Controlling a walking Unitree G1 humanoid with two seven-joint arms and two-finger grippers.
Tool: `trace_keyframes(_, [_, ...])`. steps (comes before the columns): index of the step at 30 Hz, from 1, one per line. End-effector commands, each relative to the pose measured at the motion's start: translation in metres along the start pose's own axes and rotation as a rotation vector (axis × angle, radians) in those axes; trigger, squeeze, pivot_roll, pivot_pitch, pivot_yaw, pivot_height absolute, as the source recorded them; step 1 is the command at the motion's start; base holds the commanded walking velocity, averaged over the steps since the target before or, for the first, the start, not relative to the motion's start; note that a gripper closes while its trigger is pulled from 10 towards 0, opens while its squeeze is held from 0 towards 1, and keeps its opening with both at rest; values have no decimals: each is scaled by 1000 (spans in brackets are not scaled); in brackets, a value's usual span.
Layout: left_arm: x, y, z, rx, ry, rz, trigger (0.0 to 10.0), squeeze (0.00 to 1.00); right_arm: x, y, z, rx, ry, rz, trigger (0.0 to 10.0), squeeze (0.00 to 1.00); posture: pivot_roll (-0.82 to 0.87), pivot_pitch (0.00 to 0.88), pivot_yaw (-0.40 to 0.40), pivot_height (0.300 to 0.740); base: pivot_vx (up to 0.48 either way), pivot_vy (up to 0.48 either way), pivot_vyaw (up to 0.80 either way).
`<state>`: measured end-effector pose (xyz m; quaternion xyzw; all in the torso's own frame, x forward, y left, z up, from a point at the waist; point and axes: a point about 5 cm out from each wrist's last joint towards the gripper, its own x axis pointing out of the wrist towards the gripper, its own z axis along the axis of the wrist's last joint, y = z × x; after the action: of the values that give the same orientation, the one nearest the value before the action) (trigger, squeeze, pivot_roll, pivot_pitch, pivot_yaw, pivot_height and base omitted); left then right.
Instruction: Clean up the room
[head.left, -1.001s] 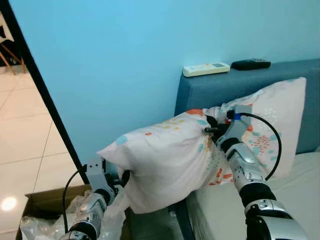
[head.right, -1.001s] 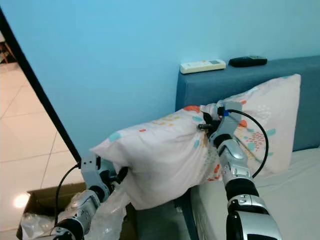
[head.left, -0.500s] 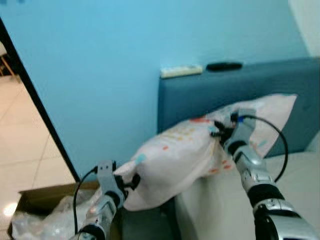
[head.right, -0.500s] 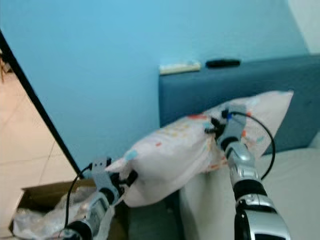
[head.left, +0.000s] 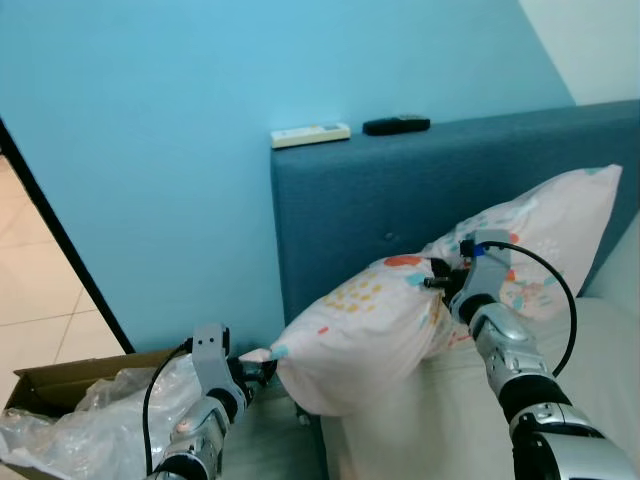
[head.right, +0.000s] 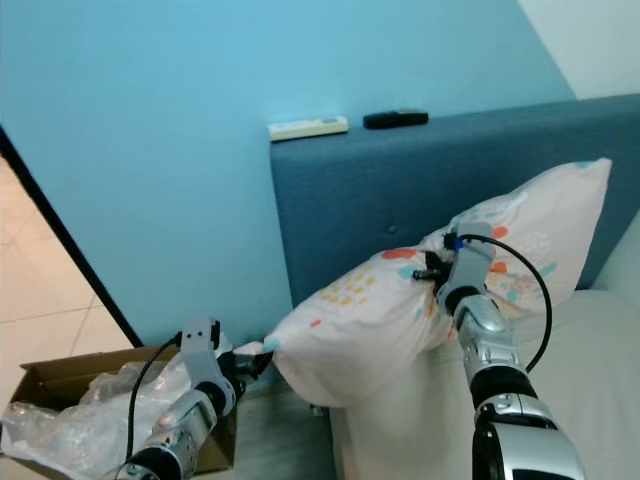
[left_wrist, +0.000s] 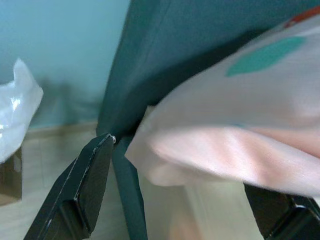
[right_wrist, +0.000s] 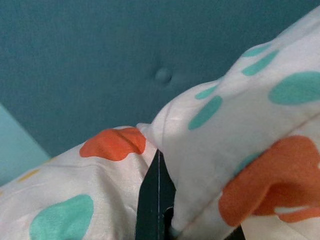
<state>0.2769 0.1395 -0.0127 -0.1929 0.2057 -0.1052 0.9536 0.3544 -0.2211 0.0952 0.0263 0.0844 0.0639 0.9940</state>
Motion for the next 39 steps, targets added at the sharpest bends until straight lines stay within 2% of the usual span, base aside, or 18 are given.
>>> trace_keyframes(1, [-3, 3, -2, 21, 6, -3, 10000, 0, 3, 9, 3, -26, -15, 46, 10000, 0, -59, 0, -24, 724, 0, 0, 0])
trace_keyframes(2, [-6, 5, -4, 29, 7, -7, 10000, 0, 2, 9, -3, -27, 8, 46, 10000, 0, -50, 3, -23, 724, 0, 0, 0])
trace_keyframes(3, [-11, 9, -8, 43, 8, -13, 10000, 0, 2, 8, -6, -33, 26, 39, 10000, 0, -20, 51, -20, 724, 0, 0, 0])
trace_keyframes(7, [-16, 13, -12, 60, 11, -20, 10000, 0, 1, 7, -7, -43, 41, 32, 10000, 0, -20, 51, -20, 724, 0, 0, 0])
trace_keyframes(9, [-28, 22, -17, 94, 12, -35, 10000, 0, 3, 3, -1, -57, 29, 20, 10000, 0, 34, 119, -5, 724, 0, 0, 0])
trace_keyframes(12, [-32, 24, -19, 109, 14, -40, 10000, 0, 4, 1, 4, -63, 19, 13, 10000, 0, 34, 119, -5, 724, 0, 0, 0])
trace_keyframes(14, [-37, 27, -21, 119, 10, -47, 10000, 0, 6, -3, 13, -71, -4, 2, 10000, 0, 52, 142, 4, 724, 0, 0, 0])
trace_keyframes(15, [-41, 29, -22, 126, 8, -50, 10000, 0, 7, -9, 24, -69, -37, -15, 10000, 0, 66, 165, 15, 724, 0, 0, 0])
trace_keyframes(17, [-41, 29, -22, 126, 8, -50, 10000, 0, 7, -9, 24, -69, -37, -15, 10000, 0, 66, 165, 15, 724, 0, 0, 0])
trace_keyframes(20, [-49, 32, -23, 147, 8, -67, 10000, 0, 9, -22, 50, -82, -100, -52, 10000, 0, 95, 211, 33, 724, 0, 0, 0])
trace_keyframes(21, [-49, 32, -23, 147, 8, -67, 10000, 0, 9, -22, 50, -82, -100, -52, 10000, 0, 95, 211, 33, 724, 0, 0, 0])
trace_keyframes(22, [-58, 35, -23, 169, 12, -79, 10000, 0, 9, -28, 63, -96, -134, -79, 10000, 0, 132, 254, 58, 724, 0, 0, 0])
trace_keyframes(23, [-58, 35, -23, 169, 12, -79, 10000, 0, 9, -28, 63, -96, -134, -79, 10000, 0, 132, 254, 58, 724, 0, 0, 0])
trace_keyframes(25, [-76, 39, -22, 202, 20, -98, 10000, 0, 7, -42, 86, -116, -192, -141, 10000, 0, 167, 286, 80, 724, 0, 0, 0])
trace_keyframes(27, [-82, 40, -22, 213, 26, -103, 10000, 0, 6, -48, 94, -120, -211, -171, 10000, 0, 170, 289, 83, 724, 0, 0, 0])
trace_keyframes(30, [-94, 40, -23, 231, 46, -113, 10000, 0, -5, -72, 122, -64, -298, -254, 10000, 0, 183, 305, 96, 724, 0, 0, 0])
trace_keyframes(35, [-103, 41, -24, 235, 65, -114, 10000, 0, -13, -85, 141, -10, -372, -272, 10000, 0, 192, 318, 106, 724, 0, 0, 0])
trace_keyframes(39, [-108, 40, -24, 237, 78, -114, 10000, 0, -17, -91, 152, -5, -408, -284, 10000, 0, 205, 327, 114, 724, 0, 0, 0])
